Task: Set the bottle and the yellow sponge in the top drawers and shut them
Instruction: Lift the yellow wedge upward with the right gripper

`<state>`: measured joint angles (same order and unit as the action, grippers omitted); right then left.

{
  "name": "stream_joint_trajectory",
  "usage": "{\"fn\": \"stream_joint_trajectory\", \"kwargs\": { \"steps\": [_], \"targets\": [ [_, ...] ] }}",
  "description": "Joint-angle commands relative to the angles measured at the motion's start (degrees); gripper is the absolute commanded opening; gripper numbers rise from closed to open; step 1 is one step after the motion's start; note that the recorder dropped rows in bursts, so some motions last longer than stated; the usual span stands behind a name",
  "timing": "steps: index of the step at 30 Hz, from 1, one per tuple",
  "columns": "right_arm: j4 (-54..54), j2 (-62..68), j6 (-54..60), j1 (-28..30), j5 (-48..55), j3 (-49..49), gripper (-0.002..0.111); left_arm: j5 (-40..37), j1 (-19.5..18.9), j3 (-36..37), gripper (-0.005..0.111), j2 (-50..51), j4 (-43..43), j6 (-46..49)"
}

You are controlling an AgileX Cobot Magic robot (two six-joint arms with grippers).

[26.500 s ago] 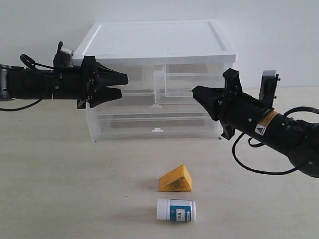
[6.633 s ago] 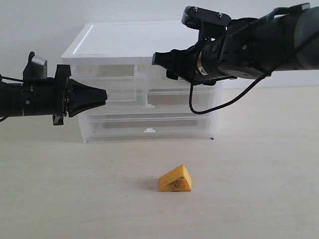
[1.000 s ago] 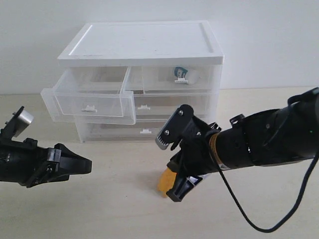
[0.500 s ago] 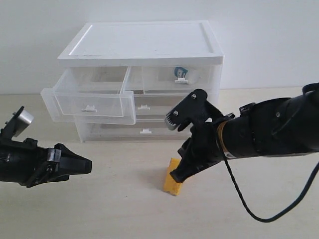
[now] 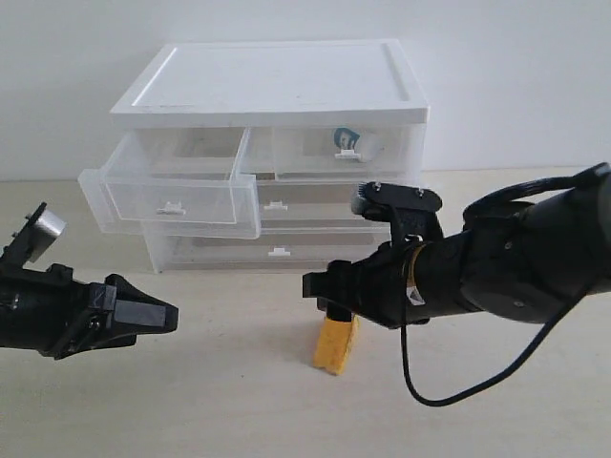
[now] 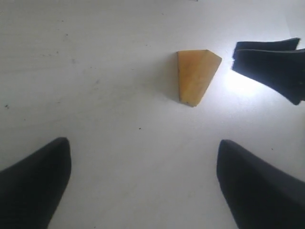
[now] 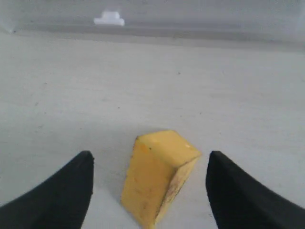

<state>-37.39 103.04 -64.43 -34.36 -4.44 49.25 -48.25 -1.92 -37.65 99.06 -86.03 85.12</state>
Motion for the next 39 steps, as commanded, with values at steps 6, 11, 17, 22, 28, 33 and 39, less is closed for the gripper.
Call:
{"fn": "stream_joint_trajectory", "kwargs": {
  "steps": [6, 11, 17, 22, 28, 33, 39],
  "targets": [
    [3.9, 7.97, -0.13, 0.07, -4.11, 2.21, 0.059, -2.52, -0.21, 0.43, 0.078, -0.43, -0.32, 1.48],
    [3.9, 10.73, 0.43, 0.07, -3.32, 4.03, 0.059, -2.52, -0.21, 0.43, 0.078, -0.43, -0.32, 1.48],
    [3.67, 10.88, 4.14, 0.07, 5.04, 6.3, 0.055, -2.52, -0.21, 0.43, 0.078, -0.43, -0.45, 1.91],
    [3.41, 10.88, 8.61, 0.07, 6.92, 6.3, 0.01, -2.52, -0.21, 0.43, 0.078, -0.43, -0.45, 1.91],
    [3.51, 9.67, 12.05, 0.07, 9.81, 6.3, 0.0, -2.52, -0.21, 0.43, 0.078, -0.43, -0.45, 1.91],
    [3.51, 4.8, 15.09, -0.17, 12.06, 6.3, 0.0, -2.52, -0.21, 0.43, 0.078, -0.43, -1.53, 2.77],
    [3.51, -3.59, 17.72, -1.25, 12.85, 6.3, 0.0, -2.52, -0.21, 0.43, 0.078, -0.43, -2.87, 3.17]
  ]
}}
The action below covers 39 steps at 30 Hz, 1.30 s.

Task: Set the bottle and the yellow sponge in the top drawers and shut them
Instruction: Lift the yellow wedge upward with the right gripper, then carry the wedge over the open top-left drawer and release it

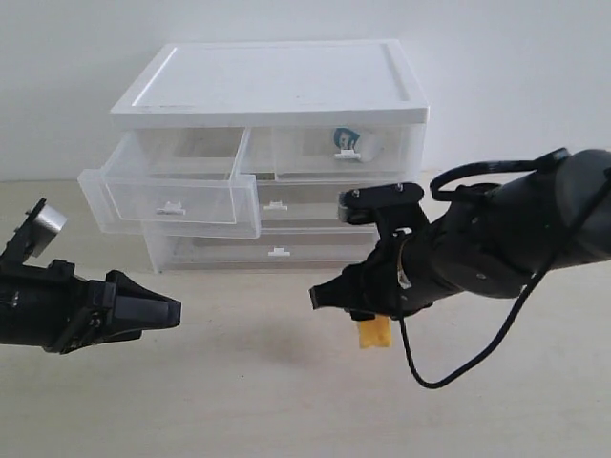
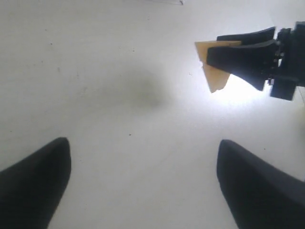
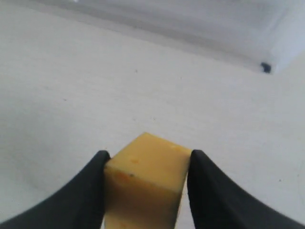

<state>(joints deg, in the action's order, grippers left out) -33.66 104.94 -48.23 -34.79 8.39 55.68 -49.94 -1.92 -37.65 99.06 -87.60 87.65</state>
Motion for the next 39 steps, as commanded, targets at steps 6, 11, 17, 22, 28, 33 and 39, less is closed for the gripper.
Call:
{"fn": "stream_joint_trajectory", "kwargs": {
  "steps": [6, 11, 17, 22, 28, 33, 39],
  "targets": [
    [-0.11, -13.43, 2.21, -2.48, -4.96, -0.12, 0.0, -0.83, -0.21, 0.43, 0.078, -0.43, -1.27, 0.75],
    [0.03, -17.19, 2.21, -2.48, -13.11, -0.12, 0.0, -0.94, -0.21, 0.43, 0.078, -0.43, -1.27, 0.89],
    [0.11, -16.24, -2.83, -2.48, -30.65, 0.68, 0.0, -1.04, -0.21, 0.43, 0.078, -0.43, -1.27, 1.02],
    [0.11, -12.68, -3.37, -2.48, -33.7, 5.36, 0.0, -1.02, -0.21, 0.43, 0.078, -0.43, -1.02, 1.02],
    [0.11, -6.97, -6.41, -2.48, -33.76, 11.43, 0.0, -1.02, -0.21, 0.43, 0.078, -0.43, -1.02, 1.31],
    [0.22, -2.26, -7.59, -2.93, -33.76, 16.46, 0.0, -1.02, -0.21, 0.43, 0.078, -0.43, -1.02, 1.85],
    [-0.47, 2.28, -7.06, -4.17, -31.57, 22.87, 0.0, -1.33, -0.21, 0.43, 0.078, -0.43, -1.26, 1.83]
  ]
}}
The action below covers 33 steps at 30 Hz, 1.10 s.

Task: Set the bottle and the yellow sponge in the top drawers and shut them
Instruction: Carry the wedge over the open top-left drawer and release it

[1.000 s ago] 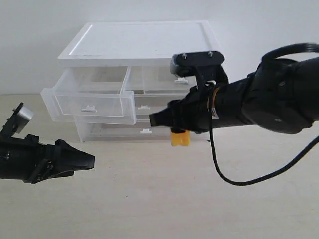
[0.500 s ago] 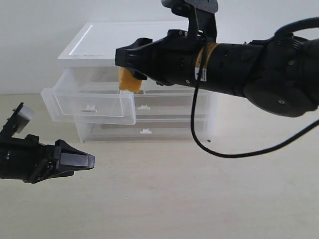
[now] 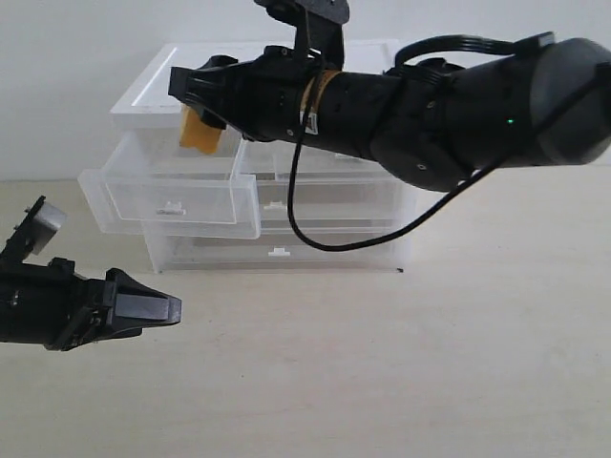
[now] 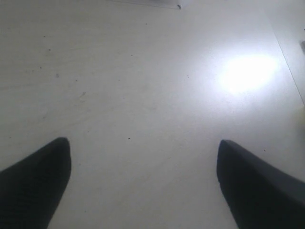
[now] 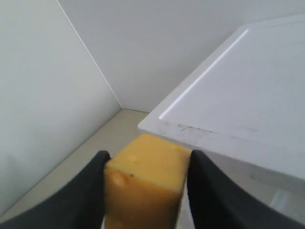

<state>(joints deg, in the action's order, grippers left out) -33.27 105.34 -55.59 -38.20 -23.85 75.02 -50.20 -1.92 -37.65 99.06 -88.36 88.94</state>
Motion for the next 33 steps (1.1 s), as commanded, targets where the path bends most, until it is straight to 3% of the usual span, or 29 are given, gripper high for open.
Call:
{"fn": "stream_joint_trajectory", "kwargs": {
  "steps": [1, 3, 9, 11, 20, 23, 26, 30, 33],
  "targets": [
    [-1.8, 2.48, 0.46, -1.03, 1.67, 4.45, 0.001, -1.07, -0.21, 0.43, 0.078, -0.43, -0.5, 0.54],
    [-1.96, 3.75, 0.46, -1.72, 3.92, 6.3, 0.009, -1.07, -0.21, 0.43, 0.078, -0.43, -0.5, 0.54],
    [-1.96, 6.01, 0.46, -2.3, 5.36, 7.89, 0.055, -1.07, -0.21, 0.43, 0.078, -0.43, -0.5, 0.54],
    [-1.96, 6.01, 0.55, -2.3, 6.49, 7.89, 0.059, -1.06, -0.21, 0.43, 0.078, -0.43, -0.38, 0.66],
    [-2.88, 4.61, -3.42, -2.41, 8.88, 7.89, 0.057, -1.06, -0.21, 0.43, 0.078, -0.43, -0.3, 1.08],
    [-10.04, 1.93, -9.48, -2.98, 14.41, 7.89, 0.056, -1.06, -0.21, 0.43, 0.078, -0.43, -0.3, 1.08],
    [-18.03, -1.52, -14.52, -4.62, 21.96, 7.41, 0.043, -1.06, -0.21, 0.43, 0.078, -0.43, -0.63, 1.07],
    [-18.06, -6.74, -12.61, -8.41, 28.66, 4.78, 0.004, -1.06, -0.21, 0.43, 0.078, -0.43, -0.64, 1.21],
    [-18.06, -9.68, -11.14, -11.44, 29.74, 1.6, 0.0, -1.06, -0.21, 0.43, 0.078, -0.43, -0.64, 1.21]
  ]
}}
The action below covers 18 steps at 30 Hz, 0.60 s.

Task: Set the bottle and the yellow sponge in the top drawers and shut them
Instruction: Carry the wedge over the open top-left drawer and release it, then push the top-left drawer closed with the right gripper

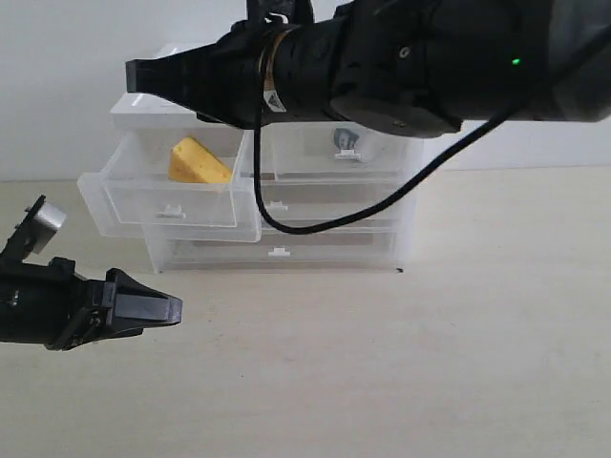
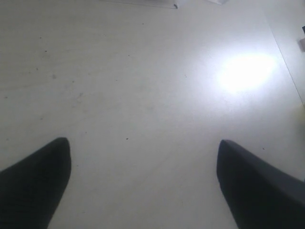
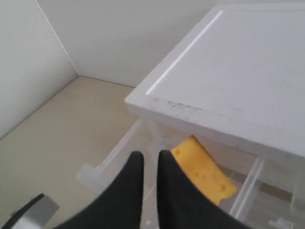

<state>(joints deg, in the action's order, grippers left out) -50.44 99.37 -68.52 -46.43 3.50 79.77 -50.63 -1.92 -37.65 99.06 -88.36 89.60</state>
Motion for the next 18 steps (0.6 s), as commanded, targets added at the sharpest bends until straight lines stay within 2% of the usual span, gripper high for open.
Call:
{"fn": "stream_joint_trajectory", "kwargs": {
  "steps": [1, 6, 11, 18],
  "targets": [
    [-0.17, -4.67, 1.81, -5.15, 2.52, -5.41, 0.0, -0.62, -0.21, 0.43, 0.078, -0.43, -0.64, 0.55],
    [0.81, -4.48, 3.0, -9.66, 1.99, -11.77, 0.0, -0.62, -0.21, 0.43, 0.078, -0.43, -0.64, 0.55],
    [0.59, -2.52, 3.76, -9.47, 3.59, -14.16, 0.0, -0.62, -0.21, 0.43, 0.078, -0.43, -0.52, 0.55],
    [-0.03, 5.56, 2.04, -3.14, 1.75, -10.73, 0.0, -0.62, -0.21, 0.43, 0.078, 0.6, -0.55, 0.55]
  ]
}}
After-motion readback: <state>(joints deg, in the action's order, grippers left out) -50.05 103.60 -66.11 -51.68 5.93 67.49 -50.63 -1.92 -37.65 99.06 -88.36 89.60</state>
